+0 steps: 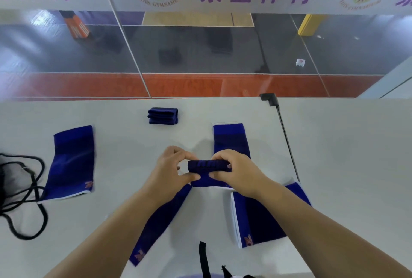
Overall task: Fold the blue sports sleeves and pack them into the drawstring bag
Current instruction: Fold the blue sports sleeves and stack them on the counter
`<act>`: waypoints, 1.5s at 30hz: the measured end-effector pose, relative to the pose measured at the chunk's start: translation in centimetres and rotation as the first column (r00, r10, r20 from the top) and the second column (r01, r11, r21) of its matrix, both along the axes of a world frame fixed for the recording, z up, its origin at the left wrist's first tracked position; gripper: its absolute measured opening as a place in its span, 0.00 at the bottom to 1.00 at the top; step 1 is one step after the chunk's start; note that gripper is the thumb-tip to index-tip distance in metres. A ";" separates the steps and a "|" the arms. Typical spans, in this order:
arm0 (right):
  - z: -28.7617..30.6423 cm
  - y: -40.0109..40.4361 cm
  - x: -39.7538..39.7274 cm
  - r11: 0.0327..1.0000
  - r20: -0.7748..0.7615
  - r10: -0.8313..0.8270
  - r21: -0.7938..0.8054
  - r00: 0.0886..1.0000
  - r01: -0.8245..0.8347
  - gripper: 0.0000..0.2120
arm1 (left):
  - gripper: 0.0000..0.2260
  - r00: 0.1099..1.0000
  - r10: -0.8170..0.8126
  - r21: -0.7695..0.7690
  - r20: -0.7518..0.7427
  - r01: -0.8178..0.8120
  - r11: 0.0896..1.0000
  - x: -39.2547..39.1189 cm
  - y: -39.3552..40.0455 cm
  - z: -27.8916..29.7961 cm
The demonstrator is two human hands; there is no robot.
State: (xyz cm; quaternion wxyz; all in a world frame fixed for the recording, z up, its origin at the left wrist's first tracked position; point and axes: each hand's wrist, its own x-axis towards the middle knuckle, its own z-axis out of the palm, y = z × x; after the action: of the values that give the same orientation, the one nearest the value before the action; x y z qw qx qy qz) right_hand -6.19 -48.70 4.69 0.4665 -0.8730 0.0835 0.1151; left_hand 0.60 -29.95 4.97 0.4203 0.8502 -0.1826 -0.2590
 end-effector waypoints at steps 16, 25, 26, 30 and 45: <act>-3.9 3.4 8.2 0.973 -0.161 -0.218 0.035 0.963 0.226 0.24 | 0.10 0.999 -0.027 0.193 -0.036 0.034 0.981 8.6 3.6 -3.9; -7.8 3.7 8.2 0.753 0.287 0.062 -0.642 0.956 0.144 0.13 | 0.11 0.975 -0.150 0.247 0.165 0.106 0.963 11.8 4.5 -6.4; -8.1 3.8 8.0 0.759 0.275 0.120 -0.645 0.954 0.090 0.12 | 0.12 0.963 -0.153 0.256 0.224 0.093 0.962 12.1 4.4 -6.6; -8.7 4.0 8.0 0.733 0.185 0.222 -0.679 0.957 -0.039 0.13 | 0.20 0.838 -0.176 0.251 0.516 0.048 0.967 13.9 3.6 -7.3; -8.6 3.2 18.3 0.730 0.118 0.065 -0.682 0.991 0.033 0.14 | 0.21 0.758 -0.350 0.413 0.551 0.117 0.903 20.8 3.1 -9.9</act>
State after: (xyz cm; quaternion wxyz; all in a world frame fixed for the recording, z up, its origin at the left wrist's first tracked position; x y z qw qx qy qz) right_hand 12.14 -45.45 -3.88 0.1168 -0.9896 0.0809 0.0216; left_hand 21.38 -26.85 -4.92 0.1418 0.9186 -0.3657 -0.0489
